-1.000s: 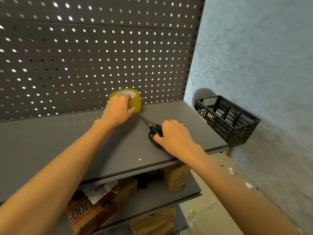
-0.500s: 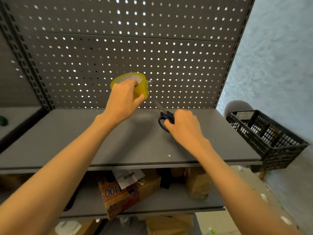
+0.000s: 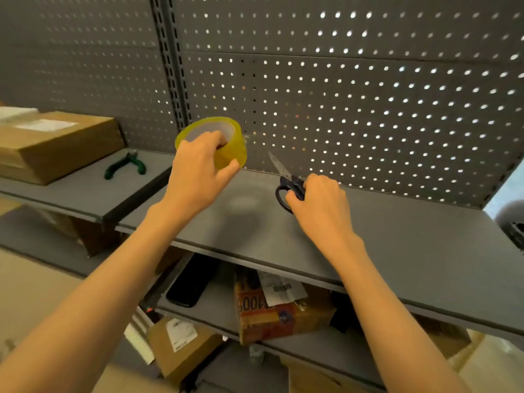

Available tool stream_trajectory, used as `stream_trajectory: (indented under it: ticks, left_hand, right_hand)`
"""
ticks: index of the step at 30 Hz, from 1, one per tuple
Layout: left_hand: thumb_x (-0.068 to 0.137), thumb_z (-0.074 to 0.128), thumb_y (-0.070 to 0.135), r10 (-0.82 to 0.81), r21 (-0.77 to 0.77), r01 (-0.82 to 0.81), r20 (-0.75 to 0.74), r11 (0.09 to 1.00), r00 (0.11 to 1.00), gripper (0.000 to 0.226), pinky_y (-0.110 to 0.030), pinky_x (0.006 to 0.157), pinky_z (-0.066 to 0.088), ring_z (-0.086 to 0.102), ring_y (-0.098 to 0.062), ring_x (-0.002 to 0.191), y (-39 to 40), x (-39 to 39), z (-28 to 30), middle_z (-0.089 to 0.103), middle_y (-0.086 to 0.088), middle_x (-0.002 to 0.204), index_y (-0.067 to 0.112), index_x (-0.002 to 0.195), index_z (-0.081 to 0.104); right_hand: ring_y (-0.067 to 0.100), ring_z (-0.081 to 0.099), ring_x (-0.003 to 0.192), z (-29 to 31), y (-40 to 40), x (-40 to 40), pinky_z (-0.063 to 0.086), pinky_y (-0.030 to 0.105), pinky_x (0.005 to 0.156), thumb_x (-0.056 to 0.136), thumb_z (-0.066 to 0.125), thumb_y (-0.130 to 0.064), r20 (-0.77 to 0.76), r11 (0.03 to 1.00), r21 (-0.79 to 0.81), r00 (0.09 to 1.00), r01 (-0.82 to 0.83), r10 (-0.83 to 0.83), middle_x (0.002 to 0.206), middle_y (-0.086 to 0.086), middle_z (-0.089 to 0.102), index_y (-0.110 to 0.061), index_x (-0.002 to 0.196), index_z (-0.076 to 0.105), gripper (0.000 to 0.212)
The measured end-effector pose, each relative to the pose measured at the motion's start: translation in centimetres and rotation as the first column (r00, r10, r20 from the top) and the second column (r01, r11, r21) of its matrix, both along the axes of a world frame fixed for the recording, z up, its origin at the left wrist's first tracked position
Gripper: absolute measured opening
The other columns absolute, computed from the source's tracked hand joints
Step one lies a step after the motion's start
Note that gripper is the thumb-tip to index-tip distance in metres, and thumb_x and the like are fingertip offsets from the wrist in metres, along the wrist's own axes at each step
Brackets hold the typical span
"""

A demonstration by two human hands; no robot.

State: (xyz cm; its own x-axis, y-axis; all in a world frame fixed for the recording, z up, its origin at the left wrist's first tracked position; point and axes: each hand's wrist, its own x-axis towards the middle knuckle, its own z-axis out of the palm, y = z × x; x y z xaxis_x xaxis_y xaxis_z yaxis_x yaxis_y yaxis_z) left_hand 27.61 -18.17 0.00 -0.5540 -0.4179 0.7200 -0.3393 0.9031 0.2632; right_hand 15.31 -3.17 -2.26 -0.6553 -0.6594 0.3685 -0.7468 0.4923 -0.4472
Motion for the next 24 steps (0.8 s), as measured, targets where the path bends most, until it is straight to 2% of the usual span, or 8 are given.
stream_trajectory:
  ticks: [4,6,9,15,24]
  left_hand:
    - [0.079,0.058,0.027,0.046,-0.024,-0.046,0.009,0.999,0.999,0.021,-0.027,0.065,0.023,0.043,-0.02,0.071,-2.3,3.6,0.2,0.047,-0.002,0.077,0.008,0.082,0.05]
    - [0.077,0.055,0.029,0.061,-0.025,-0.061,-0.002,0.998,0.998,0.022,-0.028,0.066,0.024,0.043,-0.021,0.07,-3.5,5.4,0.4,0.047,-0.002,0.076,0.008,0.08,0.05]
    - [0.077,0.055,0.028,0.087,-0.032,-0.087,-0.012,0.996,0.996,0.02,-0.028,0.067,0.023,0.041,-0.02,0.071,-5.4,8.4,0.5,0.047,-0.002,0.075,0.01,0.079,0.048]
    - [0.075,0.056,0.031,0.089,-0.005,-0.09,-0.013,0.996,0.996,0.02,-0.029,0.068,0.025,0.041,-0.018,0.07,-10.6,16.3,0.5,0.045,0.0,0.073,0.015,0.076,0.043]
    - [0.075,0.056,0.03,0.125,-0.003,-0.125,-0.017,0.992,0.992,0.02,-0.026,0.064,0.021,0.039,-0.017,0.067,-20.1,27.8,0.6,0.044,0.001,0.071,0.015,0.074,0.043]
  right_hand:
    - [0.022,0.042,0.069,0.1,-3.1,3.1,0.029,0.029,0.057,0.091,0.052,-0.027,0.005,0.996,-0.029,0.996,-0.09,0.09,0.08,0.005,0.047,-0.01,0.077,0.043,0.024]
    - [0.022,0.042,0.068,0.2,-4.7,4.6,0.028,0.029,0.052,0.09,0.052,-0.026,-0.009,0.993,-0.027,0.993,-0.114,0.114,0.079,0.006,0.048,-0.01,0.073,0.043,0.026]
    - [0.021,0.039,0.064,0.4,-7.4,7.1,0.022,0.024,0.045,0.09,0.053,-0.025,-0.028,0.991,-0.021,0.991,-0.131,0.131,0.074,0.005,0.044,-0.015,0.061,0.031,0.037]
    - [0.008,0.031,0.052,1.0,-13.8,14.4,0.02,0.023,0.044,0.092,0.053,-0.026,-0.019,0.983,-0.01,0.983,-0.183,0.183,0.062,-0.003,0.035,-0.02,0.058,0.028,0.042]
    - [0.01,0.03,0.05,0.9,-23.7,24.7,0.019,0.025,0.044,0.092,0.053,-0.026,-0.046,0.979,-0.061,0.98,-0.194,0.191,0.06,-0.001,0.034,-0.018,0.058,0.028,0.043]
